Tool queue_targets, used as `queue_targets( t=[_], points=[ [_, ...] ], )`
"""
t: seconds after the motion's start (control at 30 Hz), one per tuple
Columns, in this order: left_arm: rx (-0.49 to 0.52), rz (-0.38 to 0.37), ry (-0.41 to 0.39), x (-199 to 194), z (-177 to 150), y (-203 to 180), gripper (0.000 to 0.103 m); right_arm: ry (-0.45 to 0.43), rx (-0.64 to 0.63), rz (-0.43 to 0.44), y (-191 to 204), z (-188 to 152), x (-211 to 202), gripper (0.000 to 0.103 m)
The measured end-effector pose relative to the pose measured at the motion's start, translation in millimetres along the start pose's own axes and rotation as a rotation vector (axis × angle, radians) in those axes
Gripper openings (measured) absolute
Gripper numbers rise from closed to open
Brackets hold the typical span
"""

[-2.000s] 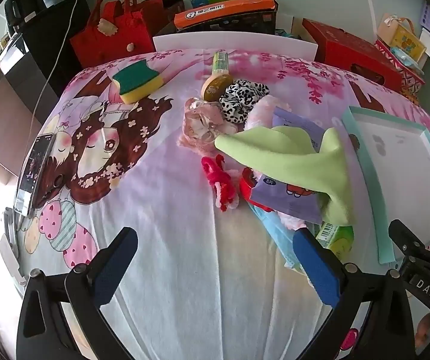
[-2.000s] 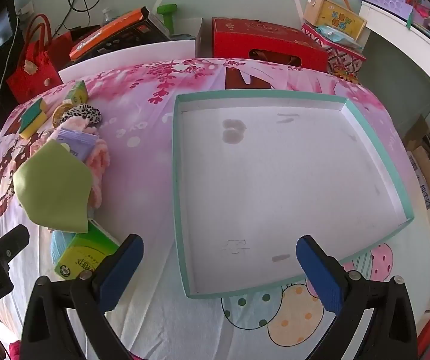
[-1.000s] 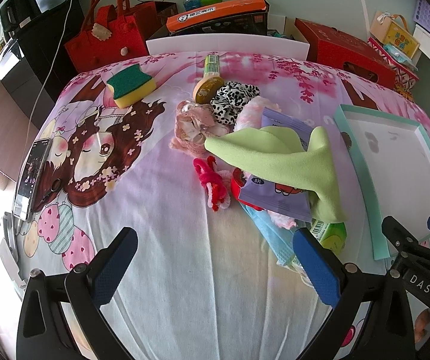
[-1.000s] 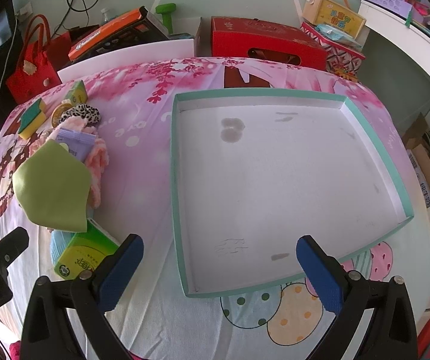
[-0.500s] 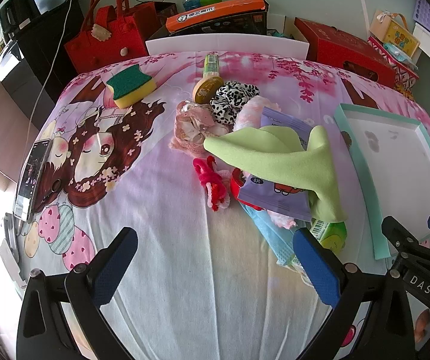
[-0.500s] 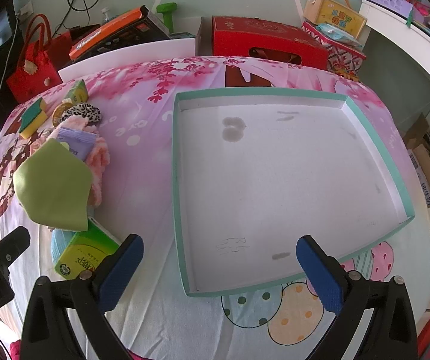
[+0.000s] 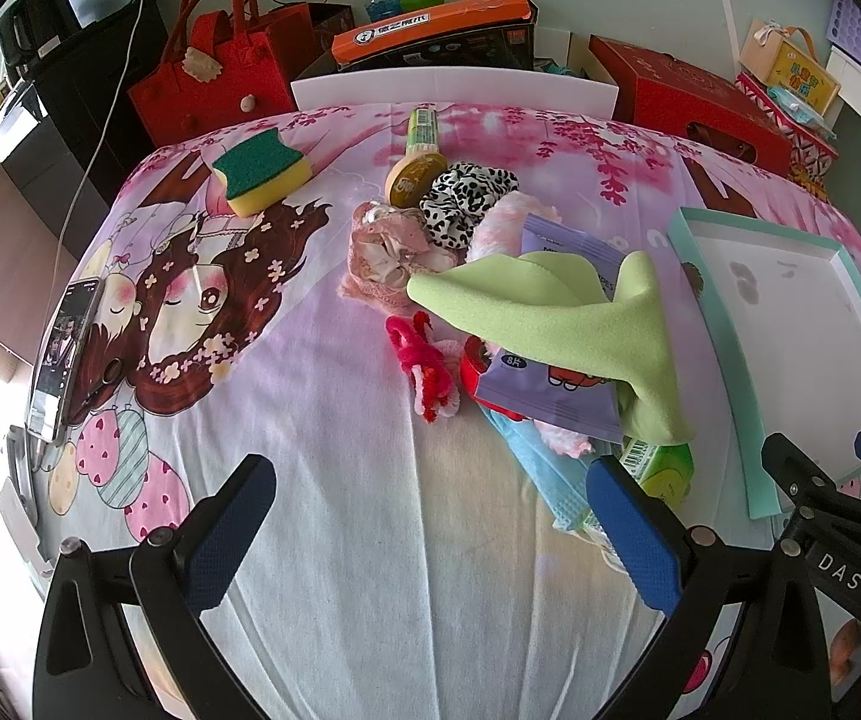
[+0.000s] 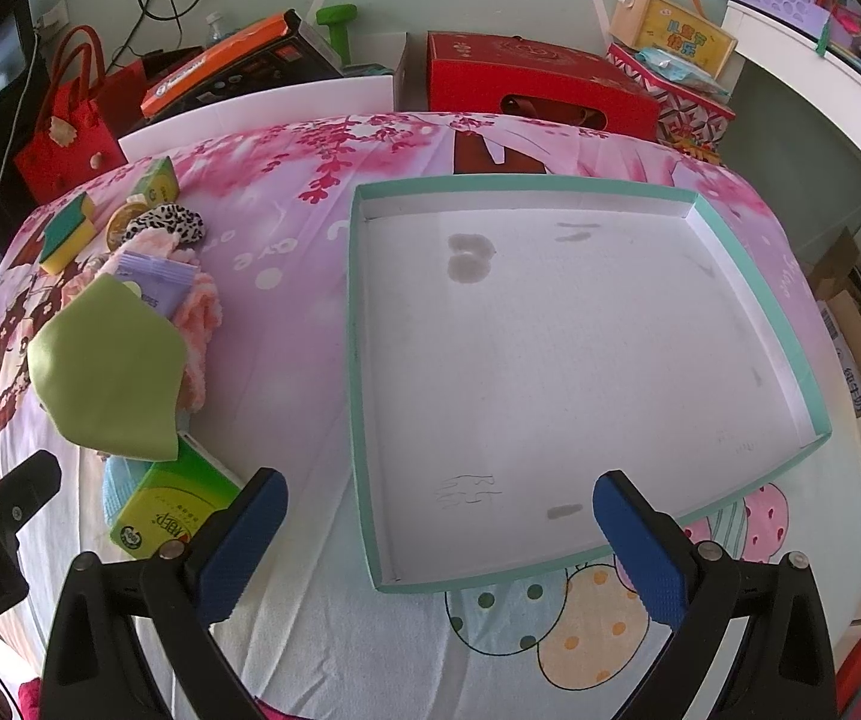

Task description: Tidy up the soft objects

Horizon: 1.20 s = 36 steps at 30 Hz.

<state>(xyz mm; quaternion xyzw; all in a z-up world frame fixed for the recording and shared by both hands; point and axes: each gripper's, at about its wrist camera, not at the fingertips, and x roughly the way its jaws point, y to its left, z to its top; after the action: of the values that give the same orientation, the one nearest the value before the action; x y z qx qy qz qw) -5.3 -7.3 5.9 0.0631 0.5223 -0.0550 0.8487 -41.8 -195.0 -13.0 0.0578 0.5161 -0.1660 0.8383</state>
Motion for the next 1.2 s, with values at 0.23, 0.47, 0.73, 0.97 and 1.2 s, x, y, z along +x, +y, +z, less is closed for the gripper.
queue_targets(
  t=[0.23, 0.47, 0.73, 0.97, 1.2],
  points=[
    [0.0, -0.002, 0.0, 0, 0, 0, 0.103, 0.001, -0.001, -0.001, 0, 0, 0, 0.103],
    [-0.002, -0.008, -0.001, -2, 1, -2, 0.103, 0.001, -0.001, -0.001, 0, 0, 0, 0.103],
    [-0.028, -0.035, -0.041, -15, 4, 7, 0.103, -0.062, 0.005, 0.026, 3, 4, -12, 0.103],
    [-0.148, -0.073, -0.078, -14, 10, 35, 0.103, -0.199, 0.048, 0.232, 9, 13, -33, 0.103],
    [-0.182, -0.054, -0.053, -3, 9, 46, 0.103, -0.204, -0.064, 0.219, 43, 14, -29, 0.103]
  ],
)
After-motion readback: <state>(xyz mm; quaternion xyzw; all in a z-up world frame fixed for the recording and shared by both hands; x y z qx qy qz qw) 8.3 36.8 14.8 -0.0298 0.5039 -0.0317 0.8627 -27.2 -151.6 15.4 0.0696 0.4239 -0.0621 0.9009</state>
